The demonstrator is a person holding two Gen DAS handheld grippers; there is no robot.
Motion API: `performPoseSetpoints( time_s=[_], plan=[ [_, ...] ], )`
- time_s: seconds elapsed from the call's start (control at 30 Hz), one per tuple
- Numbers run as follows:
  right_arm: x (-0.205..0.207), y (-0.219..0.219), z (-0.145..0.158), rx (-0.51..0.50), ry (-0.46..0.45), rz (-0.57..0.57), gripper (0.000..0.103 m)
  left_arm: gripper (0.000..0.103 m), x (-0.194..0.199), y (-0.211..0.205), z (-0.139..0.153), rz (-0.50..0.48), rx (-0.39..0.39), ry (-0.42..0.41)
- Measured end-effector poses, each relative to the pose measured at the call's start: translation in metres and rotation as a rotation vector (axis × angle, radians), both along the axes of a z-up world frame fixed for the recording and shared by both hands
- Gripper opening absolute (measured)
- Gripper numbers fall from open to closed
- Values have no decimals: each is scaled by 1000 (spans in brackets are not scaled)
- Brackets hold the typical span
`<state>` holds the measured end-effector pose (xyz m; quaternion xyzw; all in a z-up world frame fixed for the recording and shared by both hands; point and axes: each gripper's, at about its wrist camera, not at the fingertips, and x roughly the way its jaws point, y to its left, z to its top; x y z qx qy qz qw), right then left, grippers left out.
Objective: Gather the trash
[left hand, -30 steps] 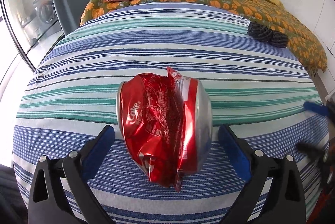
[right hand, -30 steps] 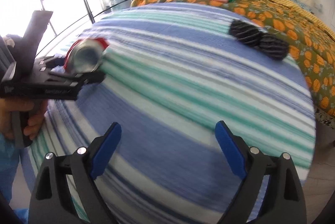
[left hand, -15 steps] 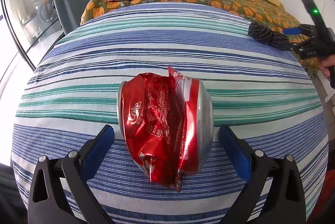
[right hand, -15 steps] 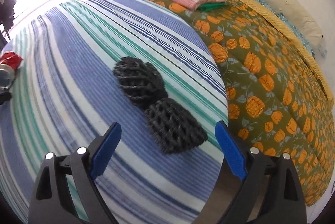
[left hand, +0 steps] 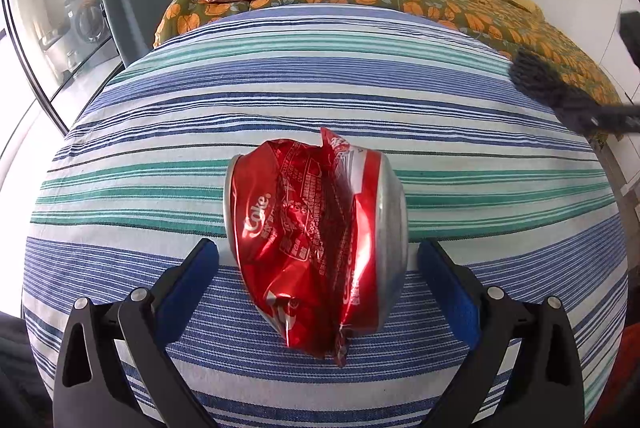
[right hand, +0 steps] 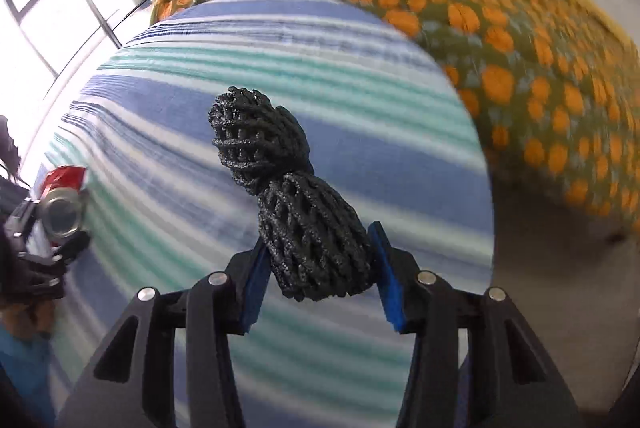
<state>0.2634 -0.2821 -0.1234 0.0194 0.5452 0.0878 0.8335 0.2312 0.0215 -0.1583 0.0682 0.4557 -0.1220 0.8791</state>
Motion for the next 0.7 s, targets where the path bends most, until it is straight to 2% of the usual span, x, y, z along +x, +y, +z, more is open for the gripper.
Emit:
performPoseSetpoints(
  time_s=[0.1, 0.2, 0.33, 0.37, 0.47, 0.53, 0.7],
  plan=[
    [-29, 12, -2, 16, 67, -34, 48, 98, 0, 0, 0, 2, 3, -1],
    [-54, 26, -7, 114, 143, -53, 53, 98, -1, -1, 0, 4, 6, -1],
    [-77, 42, -6, 246, 174, -48, 59, 98, -2, 1, 0, 2, -3, 1],
    [-80, 42, -5, 279, 174, -51, 64, 98, -4, 2, 0, -5, -8, 2],
    [-93, 41, -1, 355, 189, -45, 66, 98, -11, 13, 3, -51, -84, 6],
    [-98, 40, 4, 340, 180, -24, 66, 98, -16, 20, 4, -84, -120, 9],
    [-101, 52, 26, 187, 52, 117, 66, 98, -22, 28, 7, -119, -158, 19]
  ],
)
